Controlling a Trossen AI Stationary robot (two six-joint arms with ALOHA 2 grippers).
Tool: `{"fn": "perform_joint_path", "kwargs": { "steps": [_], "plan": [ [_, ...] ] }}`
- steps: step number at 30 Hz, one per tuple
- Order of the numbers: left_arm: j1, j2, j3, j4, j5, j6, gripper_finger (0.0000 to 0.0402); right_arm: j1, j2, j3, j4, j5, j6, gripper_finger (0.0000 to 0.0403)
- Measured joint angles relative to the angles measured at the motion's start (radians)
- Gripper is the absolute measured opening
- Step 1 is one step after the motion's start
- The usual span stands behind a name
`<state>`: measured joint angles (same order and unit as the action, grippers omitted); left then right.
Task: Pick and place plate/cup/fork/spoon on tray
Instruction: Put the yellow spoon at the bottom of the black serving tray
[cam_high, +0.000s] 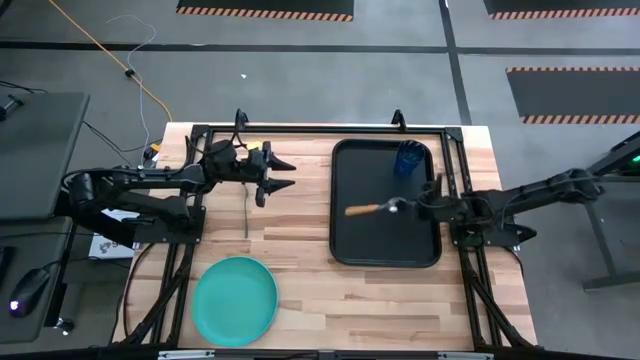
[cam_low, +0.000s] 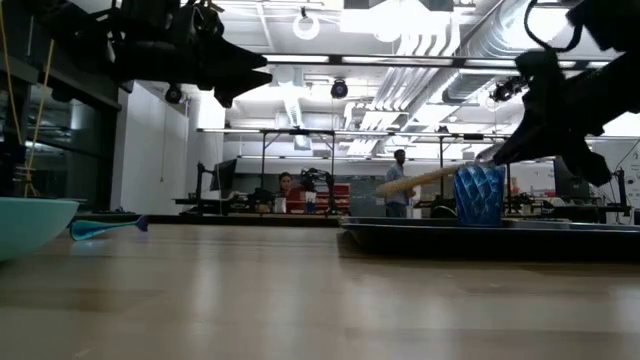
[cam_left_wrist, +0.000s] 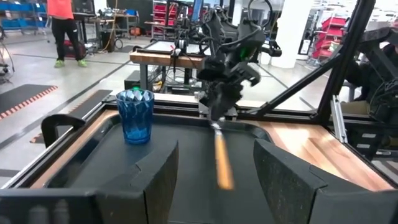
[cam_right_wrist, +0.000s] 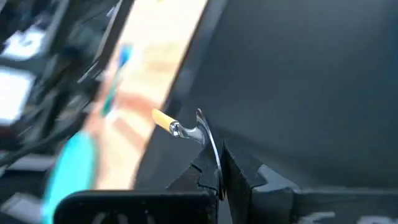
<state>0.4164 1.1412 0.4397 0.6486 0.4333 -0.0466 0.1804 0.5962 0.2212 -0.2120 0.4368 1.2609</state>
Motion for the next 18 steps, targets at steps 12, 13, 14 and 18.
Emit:
{"fn": "perform_joint_path", "kwargs": {
  "steps": [12, 13, 14, 18],
  "plan": [
    [-0.006, 0.0, 0.0, -0.002, 0.001, -0.004, 0.02, 0.464, 0.265, 0.14, -0.129, 0.245, 0.457, 0.0],
    [-0.006, 0.0, 0.0, -0.002, 0.001, -0.004, 0.02, 0.504, 0.314, 0.149, -0.134, 0.26, 0.526, 0.0],
    [-0.006, 0.0, 0.0, -0.002, 0.001, -0.004, 0.02, 0.541, 0.363, 0.159, -0.144, 0.271, 0.587, 0.0],
    [-0.005, 0.0, 0.0, -0.001, 0.001, -0.004, 0.02, 0.664, 0.528, 0.22, -0.185, 0.332, 0.797, 0.0]
  ]
}}
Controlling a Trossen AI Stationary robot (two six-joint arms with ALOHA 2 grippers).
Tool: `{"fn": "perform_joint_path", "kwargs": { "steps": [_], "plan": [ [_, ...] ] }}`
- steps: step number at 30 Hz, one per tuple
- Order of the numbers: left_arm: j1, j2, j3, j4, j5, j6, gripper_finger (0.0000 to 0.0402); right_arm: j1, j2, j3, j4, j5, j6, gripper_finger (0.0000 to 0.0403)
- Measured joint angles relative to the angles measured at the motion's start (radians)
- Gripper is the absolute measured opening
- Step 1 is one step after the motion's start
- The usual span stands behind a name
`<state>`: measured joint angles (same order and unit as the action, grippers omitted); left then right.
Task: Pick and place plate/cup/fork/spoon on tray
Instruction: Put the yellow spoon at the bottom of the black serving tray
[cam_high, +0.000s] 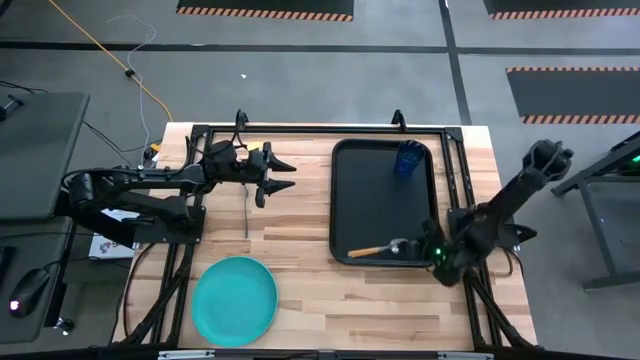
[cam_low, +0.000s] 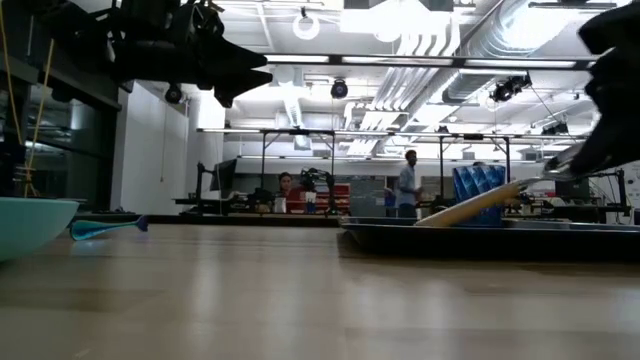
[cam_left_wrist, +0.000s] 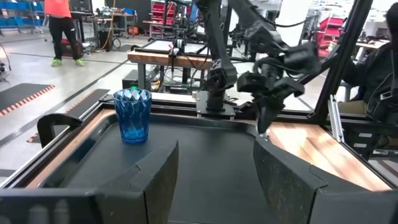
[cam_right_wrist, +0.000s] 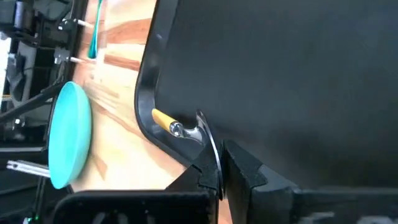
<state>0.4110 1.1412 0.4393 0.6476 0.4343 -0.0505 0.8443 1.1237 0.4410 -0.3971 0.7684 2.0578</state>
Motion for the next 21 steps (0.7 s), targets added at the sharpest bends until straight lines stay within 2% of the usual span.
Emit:
{"fn": "perform_joint_path", "kwargs": {
  "steps": [4, 6, 13, 18, 21],
  "plan": [
    [0.0, 0.0, 0.0, 0.001, 0.0, 0.005, 0.02, 0.083, 0.113, 0.077, -0.098, 0.075, 0.135, 0.0],
    [0.0, 0.0, 0.0, 0.0, 0.0, 0.008, 0.02, 0.094, 0.153, 0.104, -0.112, 0.1, 0.146, 0.0],
    [0.0, 0.0, 0.0, 0.0, 0.0, -0.018, 0.02, 0.053, 0.265, 0.155, -0.11, 0.091, 0.149, 0.0],
    [0.0, 0.0, 0.0, 0.0, 0.0, -0.027, 0.02, 0.021, 0.295, 0.156, -0.094, 0.044, 0.148, 0.0],
    [0.0, 0.0, 0.0, 0.001, 0.0, -0.026, 0.02, -0.001, 0.313, 0.157, -0.106, 0.052, 0.145, 0.0]
  ]
}}
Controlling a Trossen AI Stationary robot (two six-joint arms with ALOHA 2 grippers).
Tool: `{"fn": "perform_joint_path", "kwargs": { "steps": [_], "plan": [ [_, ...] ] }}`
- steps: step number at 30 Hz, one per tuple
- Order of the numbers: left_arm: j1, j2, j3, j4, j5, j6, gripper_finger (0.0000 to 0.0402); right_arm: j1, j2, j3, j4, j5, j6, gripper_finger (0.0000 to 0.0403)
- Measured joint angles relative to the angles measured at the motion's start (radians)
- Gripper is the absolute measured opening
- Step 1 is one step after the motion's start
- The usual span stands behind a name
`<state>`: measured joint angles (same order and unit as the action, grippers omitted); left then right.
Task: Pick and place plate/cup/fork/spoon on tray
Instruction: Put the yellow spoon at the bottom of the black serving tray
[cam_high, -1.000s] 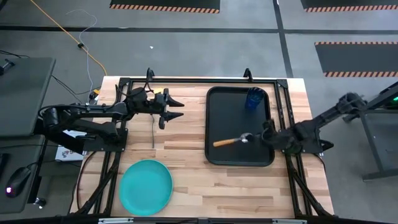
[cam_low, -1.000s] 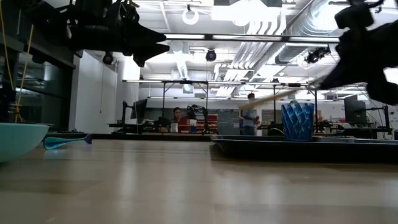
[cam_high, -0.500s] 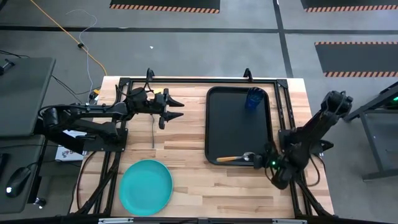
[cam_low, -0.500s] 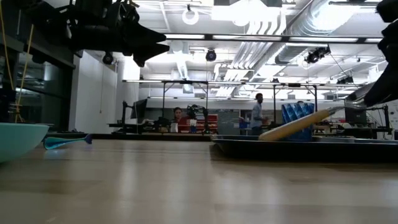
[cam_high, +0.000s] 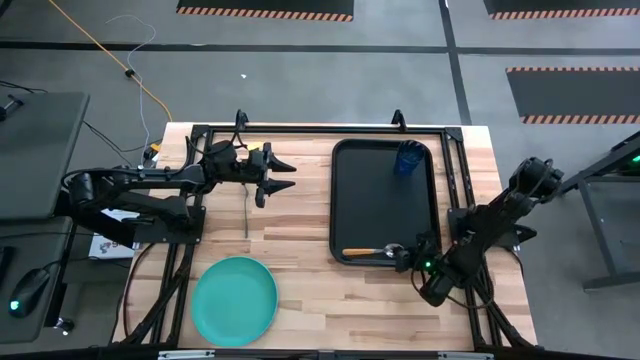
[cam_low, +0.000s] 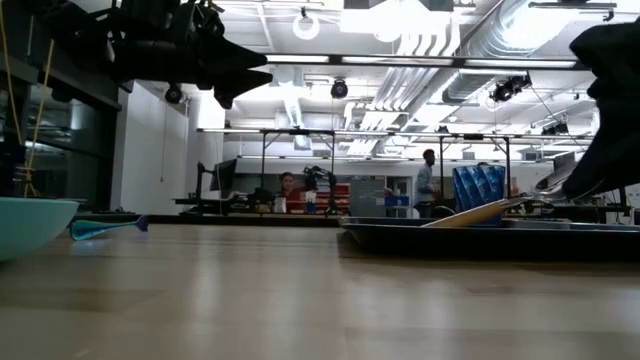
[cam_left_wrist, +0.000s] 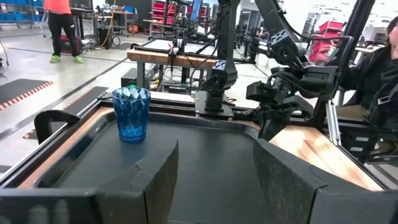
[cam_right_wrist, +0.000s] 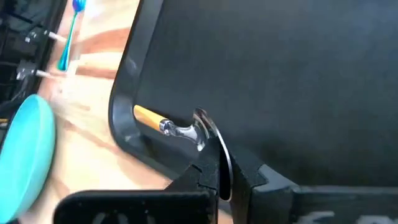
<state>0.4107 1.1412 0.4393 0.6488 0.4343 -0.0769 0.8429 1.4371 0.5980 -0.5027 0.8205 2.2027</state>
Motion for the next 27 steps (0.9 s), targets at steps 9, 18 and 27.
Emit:
{"fn": "perform_joint_path", "kwargs": {
  "steps": [9, 18, 27],
  "plan": [
    [0.0, 0.0, 0.0, 0.002, 0.0, 0.0, 0.02, -0.06, 0.008, -0.001, -0.059, -0.061, -0.004, 0.0001],
    [0.0, 0.0, 0.0, -0.002, 0.0, -0.011, 0.02, -0.06, 0.008, -0.003, -0.085, -0.089, -0.027, 0.0009],
    [0.0, 0.0, 0.0, -0.001, 0.0, -0.017, 0.02, -0.085, 0.011, -0.006, -0.109, -0.185, -0.057, 0.0059]
  ]
}}
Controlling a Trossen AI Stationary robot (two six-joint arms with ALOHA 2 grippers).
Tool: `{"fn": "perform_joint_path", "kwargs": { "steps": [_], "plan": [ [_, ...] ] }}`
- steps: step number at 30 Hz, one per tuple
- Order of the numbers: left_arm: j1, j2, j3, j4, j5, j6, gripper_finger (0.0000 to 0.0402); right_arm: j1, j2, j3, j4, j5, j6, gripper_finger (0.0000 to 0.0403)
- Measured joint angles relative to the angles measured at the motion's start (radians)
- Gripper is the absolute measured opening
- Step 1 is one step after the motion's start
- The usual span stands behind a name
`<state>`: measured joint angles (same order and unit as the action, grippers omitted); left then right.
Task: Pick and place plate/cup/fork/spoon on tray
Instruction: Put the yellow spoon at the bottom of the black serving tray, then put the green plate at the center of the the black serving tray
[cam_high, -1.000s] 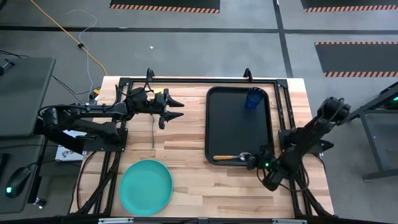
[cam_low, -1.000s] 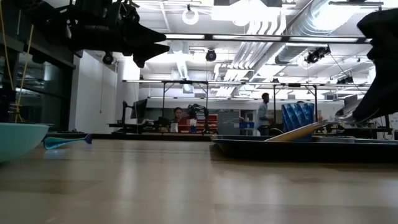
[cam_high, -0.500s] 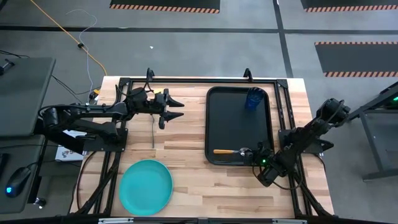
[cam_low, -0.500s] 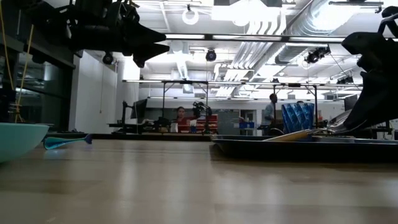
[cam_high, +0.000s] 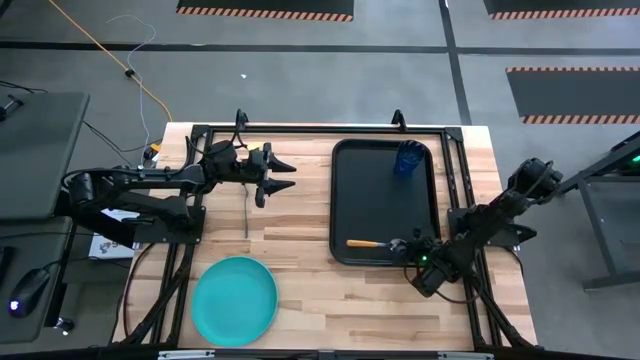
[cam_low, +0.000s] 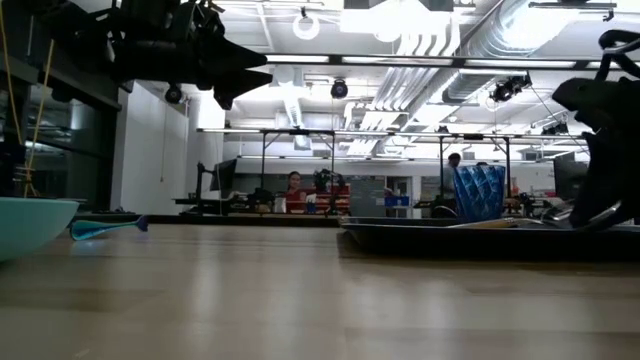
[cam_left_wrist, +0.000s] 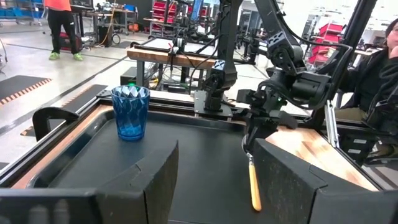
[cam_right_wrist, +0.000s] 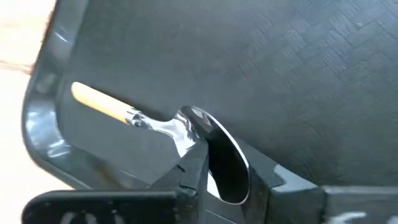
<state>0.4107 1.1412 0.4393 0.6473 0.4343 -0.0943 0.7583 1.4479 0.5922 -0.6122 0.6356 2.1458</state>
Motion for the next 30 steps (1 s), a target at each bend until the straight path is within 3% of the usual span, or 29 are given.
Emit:
{"fn": "perform_joint_path", "kwargs": {
  "steps": [13, 24, 30],
  "plan": [
    [0.0, 0.0, 0.0, 0.0, 0.0, 0.001, 0.02, -0.026, 0.0, -0.001, -0.016, -0.004, -0.03, 0.0106],
    [0.0, 0.0, 0.0, 0.0, 0.0, 0.001, 0.02, -0.025, -0.015, 0.0, -0.068, -0.019, -0.037, 0.0169],
    [0.0, 0.0, 0.0, -0.001, 0.0, 0.001, 0.02, -0.025, -0.108, 0.0, -0.187, 0.075, -0.058, 0.0178]
  ]
}}
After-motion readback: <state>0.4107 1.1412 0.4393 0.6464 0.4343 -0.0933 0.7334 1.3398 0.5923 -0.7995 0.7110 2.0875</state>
